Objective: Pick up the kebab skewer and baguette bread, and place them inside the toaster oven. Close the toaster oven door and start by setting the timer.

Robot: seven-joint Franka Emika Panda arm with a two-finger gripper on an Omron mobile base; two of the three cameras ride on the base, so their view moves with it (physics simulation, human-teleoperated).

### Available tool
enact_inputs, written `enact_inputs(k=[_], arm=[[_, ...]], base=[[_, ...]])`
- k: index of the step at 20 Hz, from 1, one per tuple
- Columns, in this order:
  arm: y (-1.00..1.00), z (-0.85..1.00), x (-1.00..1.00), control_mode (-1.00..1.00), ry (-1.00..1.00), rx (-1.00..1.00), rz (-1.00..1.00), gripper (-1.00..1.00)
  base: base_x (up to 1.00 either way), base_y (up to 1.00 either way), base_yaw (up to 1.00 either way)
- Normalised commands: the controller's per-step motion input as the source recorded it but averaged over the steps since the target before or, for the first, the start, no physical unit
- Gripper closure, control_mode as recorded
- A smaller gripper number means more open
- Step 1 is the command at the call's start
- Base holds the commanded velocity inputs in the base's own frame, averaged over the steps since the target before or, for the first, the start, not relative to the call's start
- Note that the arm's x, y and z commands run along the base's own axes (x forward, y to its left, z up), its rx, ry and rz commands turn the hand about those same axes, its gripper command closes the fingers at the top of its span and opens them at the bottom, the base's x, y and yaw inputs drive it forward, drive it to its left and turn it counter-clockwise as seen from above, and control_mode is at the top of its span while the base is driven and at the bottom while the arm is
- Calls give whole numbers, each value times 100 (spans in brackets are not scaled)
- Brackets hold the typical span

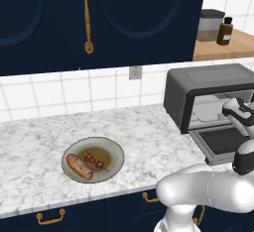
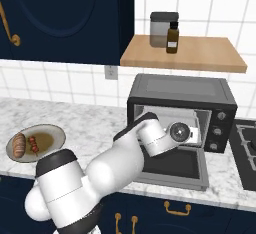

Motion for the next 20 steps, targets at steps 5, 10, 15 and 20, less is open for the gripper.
enact_inputs(k=[5, 10, 15, 20], arm=[[-21, -59, -53, -100, 7, 0, 0, -100], [-13, -57, -49, -100, 3, 0, 0, -100], [-8, -24, -38, -100, 5, 3, 0, -100], [-13, -10, -51, -100, 2, 1, 0, -100]], base=[[0, 0, 0], [0, 0, 0], [0, 0, 0], [0, 0, 0]])
